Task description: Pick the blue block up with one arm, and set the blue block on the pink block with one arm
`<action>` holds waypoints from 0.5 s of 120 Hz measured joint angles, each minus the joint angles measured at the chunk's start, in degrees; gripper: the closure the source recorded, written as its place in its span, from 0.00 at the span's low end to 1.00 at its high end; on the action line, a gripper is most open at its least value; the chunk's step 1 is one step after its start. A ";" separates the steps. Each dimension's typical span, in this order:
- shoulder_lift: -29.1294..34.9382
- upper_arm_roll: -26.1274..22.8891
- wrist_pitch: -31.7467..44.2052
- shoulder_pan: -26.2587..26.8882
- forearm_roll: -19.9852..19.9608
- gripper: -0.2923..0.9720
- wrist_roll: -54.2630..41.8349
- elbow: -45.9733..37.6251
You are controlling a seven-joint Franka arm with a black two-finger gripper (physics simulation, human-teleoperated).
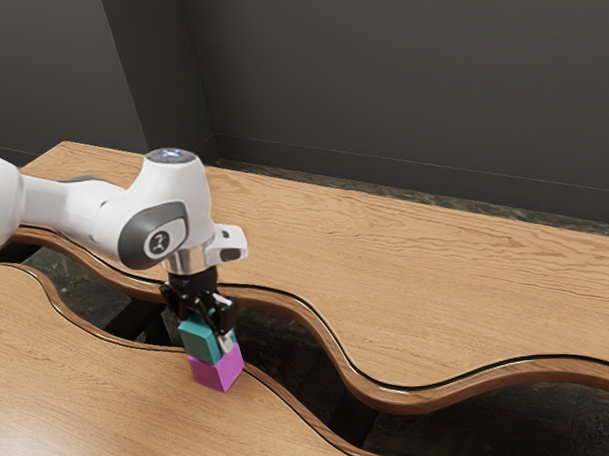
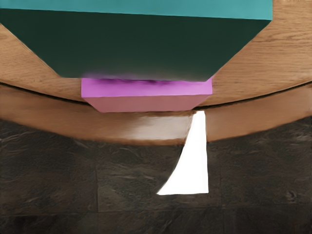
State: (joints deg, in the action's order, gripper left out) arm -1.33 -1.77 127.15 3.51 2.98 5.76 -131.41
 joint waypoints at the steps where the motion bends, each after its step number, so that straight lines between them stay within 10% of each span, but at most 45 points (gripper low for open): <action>1: 0.00 0.01 0.01 -0.04 0.00 0.60 0.03 -0.03; 60: 4.17 -0.31 -7.38 -1.31 -0.60 0.27 -2.18 9.61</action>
State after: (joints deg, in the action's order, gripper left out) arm 2.84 -2.08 119.77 2.20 2.38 3.58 -121.80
